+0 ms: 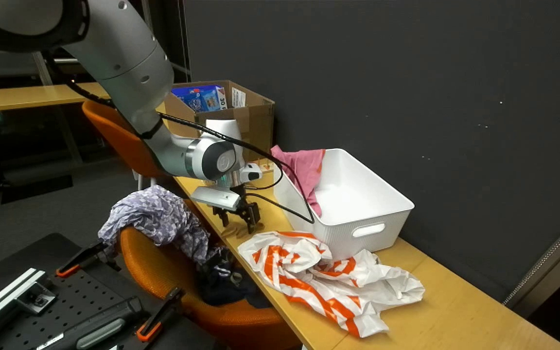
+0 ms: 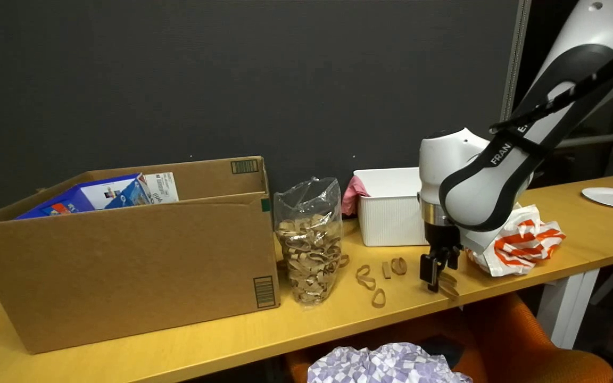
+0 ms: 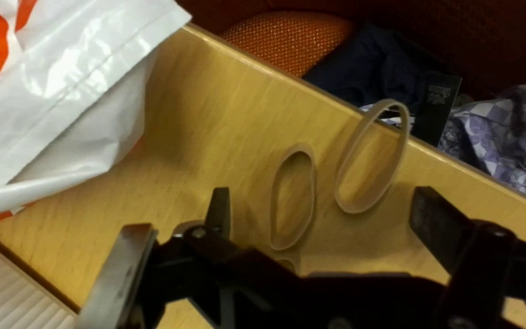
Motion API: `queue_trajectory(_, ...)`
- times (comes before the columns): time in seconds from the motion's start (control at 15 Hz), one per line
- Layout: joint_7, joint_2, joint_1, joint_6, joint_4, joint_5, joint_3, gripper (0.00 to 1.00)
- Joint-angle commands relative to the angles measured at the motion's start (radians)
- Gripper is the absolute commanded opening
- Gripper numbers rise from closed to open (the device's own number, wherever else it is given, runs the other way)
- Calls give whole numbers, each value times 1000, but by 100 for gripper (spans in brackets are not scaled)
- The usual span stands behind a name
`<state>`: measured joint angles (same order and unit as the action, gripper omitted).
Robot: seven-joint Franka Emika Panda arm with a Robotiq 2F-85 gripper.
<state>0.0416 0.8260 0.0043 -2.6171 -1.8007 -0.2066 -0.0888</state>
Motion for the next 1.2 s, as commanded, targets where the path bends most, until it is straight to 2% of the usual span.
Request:
queue_trajectory(0.0,-32,30,-11,-11,43,24,12,72)
queue_trajectory(0.4,-29,27,-12,-22,38,35,24,27)
queue_trajectory(0.67,-14,-6,-14,-42,-14,63,31,0)
queue_trajectory(1.13,-9,-78,-13,-104,-96,96,15,1)
